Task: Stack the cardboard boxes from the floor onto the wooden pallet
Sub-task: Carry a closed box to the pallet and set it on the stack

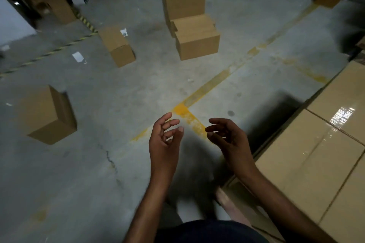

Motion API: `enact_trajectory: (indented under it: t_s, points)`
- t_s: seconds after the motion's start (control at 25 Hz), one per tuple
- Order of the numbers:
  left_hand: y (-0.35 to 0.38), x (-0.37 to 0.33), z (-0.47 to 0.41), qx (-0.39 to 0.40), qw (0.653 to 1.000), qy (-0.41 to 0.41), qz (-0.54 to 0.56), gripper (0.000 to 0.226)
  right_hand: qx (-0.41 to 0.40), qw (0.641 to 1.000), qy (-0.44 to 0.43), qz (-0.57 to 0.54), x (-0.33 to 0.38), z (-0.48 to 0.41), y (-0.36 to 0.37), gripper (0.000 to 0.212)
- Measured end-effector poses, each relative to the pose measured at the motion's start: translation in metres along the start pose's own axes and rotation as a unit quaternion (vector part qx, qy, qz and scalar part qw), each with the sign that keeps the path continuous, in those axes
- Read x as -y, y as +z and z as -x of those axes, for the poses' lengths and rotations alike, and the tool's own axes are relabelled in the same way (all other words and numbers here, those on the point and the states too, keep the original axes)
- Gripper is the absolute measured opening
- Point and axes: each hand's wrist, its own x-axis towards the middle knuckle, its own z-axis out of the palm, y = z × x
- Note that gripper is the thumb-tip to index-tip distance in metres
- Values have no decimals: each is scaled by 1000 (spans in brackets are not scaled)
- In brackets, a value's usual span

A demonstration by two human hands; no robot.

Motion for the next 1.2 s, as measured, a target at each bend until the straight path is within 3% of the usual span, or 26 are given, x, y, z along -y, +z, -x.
enact_trajectory:
  t_s: [0.44,0.72,0.96,1.2]
  points:
    - [-69,-13,-256,88,995,29,-23,39,-110,992,8,-64,6,-179,153,27]
    - [-58,-7,-379,108,994,1,-22,38,-128,991,29,-27,13,-292,179,30]
    - [-49,-14,-472,61,997,-11,-35,39,-58,997,52,-13,12,-413,202,28]
    - [-116,-9,-512,-80,995,-54,8,49,61,997,49,14,28,-480,287,27]
